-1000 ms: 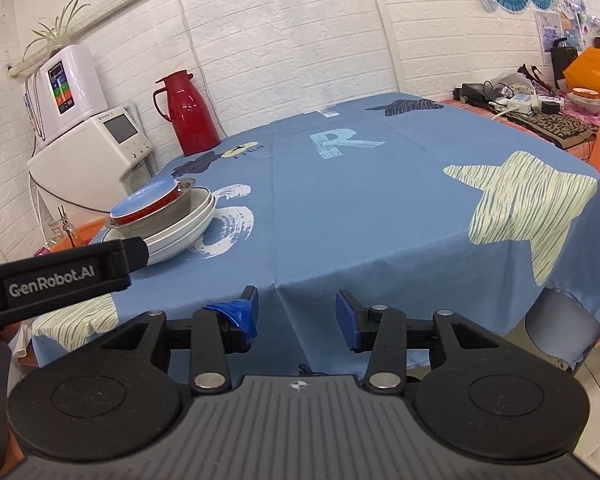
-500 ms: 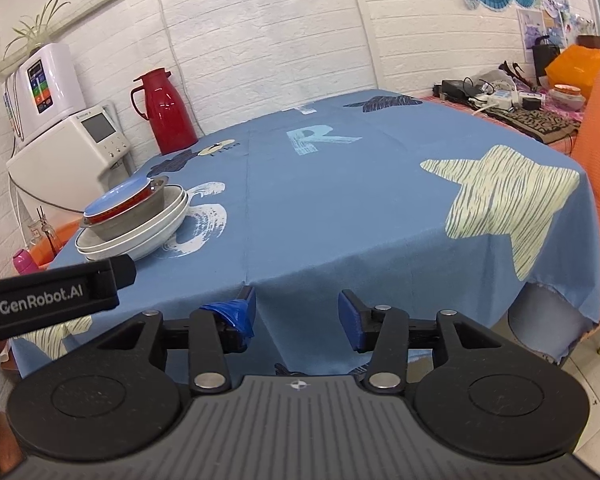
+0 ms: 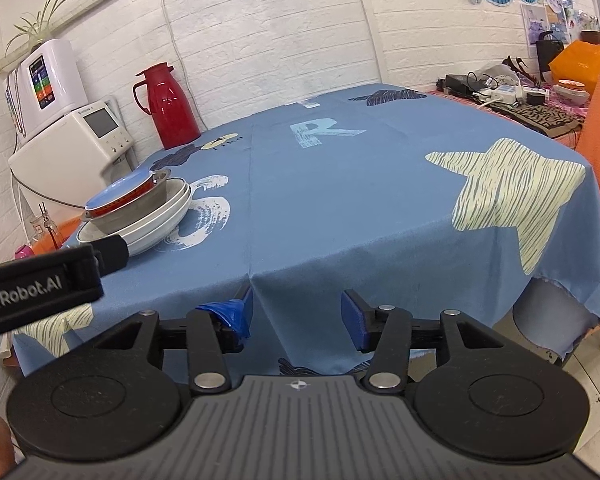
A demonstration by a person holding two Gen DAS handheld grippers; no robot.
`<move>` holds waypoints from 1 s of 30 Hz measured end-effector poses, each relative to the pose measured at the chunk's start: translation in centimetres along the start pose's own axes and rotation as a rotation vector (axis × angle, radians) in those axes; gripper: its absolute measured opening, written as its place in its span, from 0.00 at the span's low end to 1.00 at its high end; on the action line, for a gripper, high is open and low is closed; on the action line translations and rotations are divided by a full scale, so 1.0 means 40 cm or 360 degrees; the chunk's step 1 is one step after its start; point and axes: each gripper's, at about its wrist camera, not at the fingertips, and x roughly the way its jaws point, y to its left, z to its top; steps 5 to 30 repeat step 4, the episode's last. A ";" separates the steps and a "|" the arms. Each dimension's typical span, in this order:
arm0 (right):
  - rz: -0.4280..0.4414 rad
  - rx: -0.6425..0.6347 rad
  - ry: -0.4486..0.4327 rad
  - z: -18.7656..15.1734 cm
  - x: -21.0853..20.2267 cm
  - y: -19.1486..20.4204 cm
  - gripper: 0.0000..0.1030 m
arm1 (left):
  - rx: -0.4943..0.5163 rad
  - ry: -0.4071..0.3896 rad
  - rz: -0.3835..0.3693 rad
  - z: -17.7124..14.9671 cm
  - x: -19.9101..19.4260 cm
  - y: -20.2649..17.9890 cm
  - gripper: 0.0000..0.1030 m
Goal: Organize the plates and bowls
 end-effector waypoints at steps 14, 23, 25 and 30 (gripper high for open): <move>0.0002 0.0000 0.0005 0.000 0.001 0.000 0.34 | -0.0014 0.0007 0.0020 0.005 0.003 0.003 0.91; 0.0002 0.0000 0.0005 0.000 0.001 0.000 0.34 | -0.0014 0.0007 0.0020 0.005 0.003 0.003 0.91; 0.0002 0.0000 0.0005 0.000 0.001 0.000 0.34 | -0.0014 0.0007 0.0020 0.005 0.003 0.003 0.91; 0.0002 0.0000 0.0005 0.000 0.001 0.000 0.34 | -0.0014 0.0007 0.0020 0.005 0.003 0.003 0.91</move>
